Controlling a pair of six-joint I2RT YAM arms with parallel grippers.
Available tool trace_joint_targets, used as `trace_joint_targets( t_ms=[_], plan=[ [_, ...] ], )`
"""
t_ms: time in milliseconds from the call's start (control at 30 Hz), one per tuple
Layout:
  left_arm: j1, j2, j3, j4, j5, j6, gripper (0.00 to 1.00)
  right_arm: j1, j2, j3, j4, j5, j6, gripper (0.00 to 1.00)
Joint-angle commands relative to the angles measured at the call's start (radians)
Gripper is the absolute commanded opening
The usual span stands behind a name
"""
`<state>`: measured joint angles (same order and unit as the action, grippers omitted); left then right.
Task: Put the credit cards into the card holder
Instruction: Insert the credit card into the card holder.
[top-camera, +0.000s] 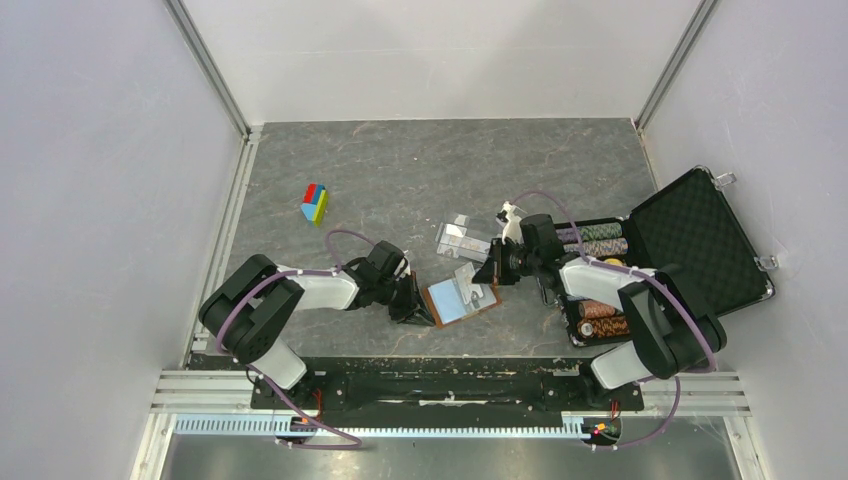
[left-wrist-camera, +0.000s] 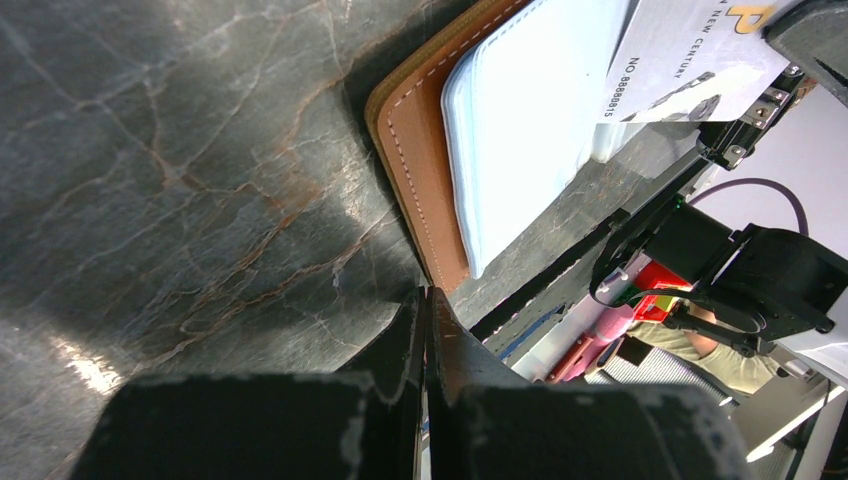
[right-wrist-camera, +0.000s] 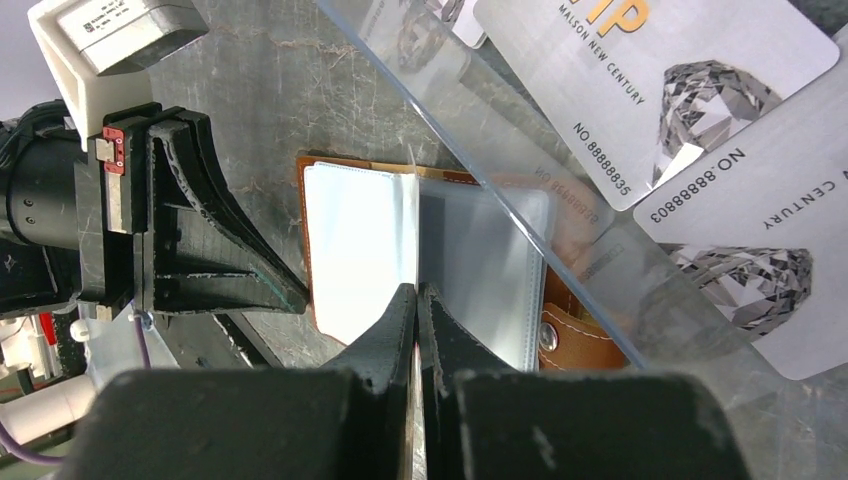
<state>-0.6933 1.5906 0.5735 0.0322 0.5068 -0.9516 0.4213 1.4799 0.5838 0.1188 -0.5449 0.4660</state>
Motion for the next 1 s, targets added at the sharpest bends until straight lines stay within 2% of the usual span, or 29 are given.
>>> trace_joint_targets(
  t_ms=[0,167,500,800,967],
  plan=[
    [-0.005,0.018,-0.012,-0.012,-0.054,0.038,0.02,-0.005,-0.001,-0.009,0.035,0.022,-0.008,0.0],
    [-0.006,0.022,-0.01,-0.011,-0.053,0.039,0.02,-0.004,0.032,-0.059,0.106,-0.074,0.071,0.0],
    [-0.006,0.027,-0.001,-0.009,-0.053,0.04,0.02,-0.003,0.043,-0.091,0.12,-0.144,0.124,0.0],
    [-0.005,0.041,0.006,-0.009,-0.048,0.042,0.02,0.002,0.106,-0.089,0.168,-0.188,0.116,0.0],
    [-0.006,0.045,0.008,-0.009,-0.047,0.041,0.02,0.001,0.116,-0.03,0.135,-0.183,0.048,0.0]
  ],
)
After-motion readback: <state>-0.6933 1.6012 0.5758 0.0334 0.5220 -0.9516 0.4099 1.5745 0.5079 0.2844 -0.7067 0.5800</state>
